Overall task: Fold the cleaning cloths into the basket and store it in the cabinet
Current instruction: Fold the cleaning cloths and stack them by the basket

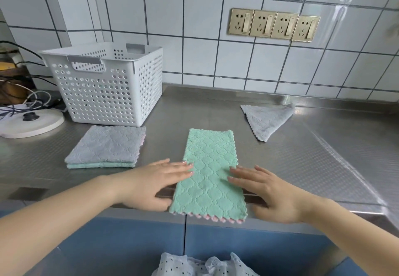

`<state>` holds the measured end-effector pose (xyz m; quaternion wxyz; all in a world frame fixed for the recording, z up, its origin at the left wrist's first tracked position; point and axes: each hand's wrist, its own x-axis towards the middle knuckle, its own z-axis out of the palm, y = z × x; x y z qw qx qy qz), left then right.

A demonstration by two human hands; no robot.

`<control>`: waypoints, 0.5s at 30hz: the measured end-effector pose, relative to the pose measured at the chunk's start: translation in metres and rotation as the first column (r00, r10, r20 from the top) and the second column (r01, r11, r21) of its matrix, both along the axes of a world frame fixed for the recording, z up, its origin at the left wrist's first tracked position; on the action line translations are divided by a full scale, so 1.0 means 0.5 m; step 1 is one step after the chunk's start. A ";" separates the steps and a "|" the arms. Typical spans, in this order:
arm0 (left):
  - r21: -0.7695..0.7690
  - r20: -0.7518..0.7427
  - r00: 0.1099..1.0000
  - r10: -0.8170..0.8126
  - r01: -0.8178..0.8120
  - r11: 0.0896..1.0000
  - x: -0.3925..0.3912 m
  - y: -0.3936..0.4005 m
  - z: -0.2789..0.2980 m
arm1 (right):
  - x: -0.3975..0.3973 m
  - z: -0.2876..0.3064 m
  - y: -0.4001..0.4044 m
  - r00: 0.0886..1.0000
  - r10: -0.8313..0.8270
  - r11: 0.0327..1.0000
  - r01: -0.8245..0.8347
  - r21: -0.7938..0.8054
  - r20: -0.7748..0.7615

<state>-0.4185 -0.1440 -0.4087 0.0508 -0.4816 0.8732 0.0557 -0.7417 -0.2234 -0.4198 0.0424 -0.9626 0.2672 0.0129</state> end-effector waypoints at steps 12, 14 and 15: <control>-0.446 -0.217 0.968 -0.127 0.017 0.895 -0.016 -0.003 -0.054 | 0.029 -0.073 0.035 0.904 0.024 0.956 0.104 -0.274 0.427; -0.312 -0.543 0.839 -0.041 -0.156 0.937 -0.035 -0.006 -0.033 | 0.037 -0.059 0.036 0.820 -0.107 0.981 0.179 -0.075 0.562; -0.175 -0.686 0.725 0.057 -0.240 0.955 -0.049 -0.008 -0.019 | 0.044 -0.045 0.037 0.758 -0.223 0.970 0.237 0.060 0.613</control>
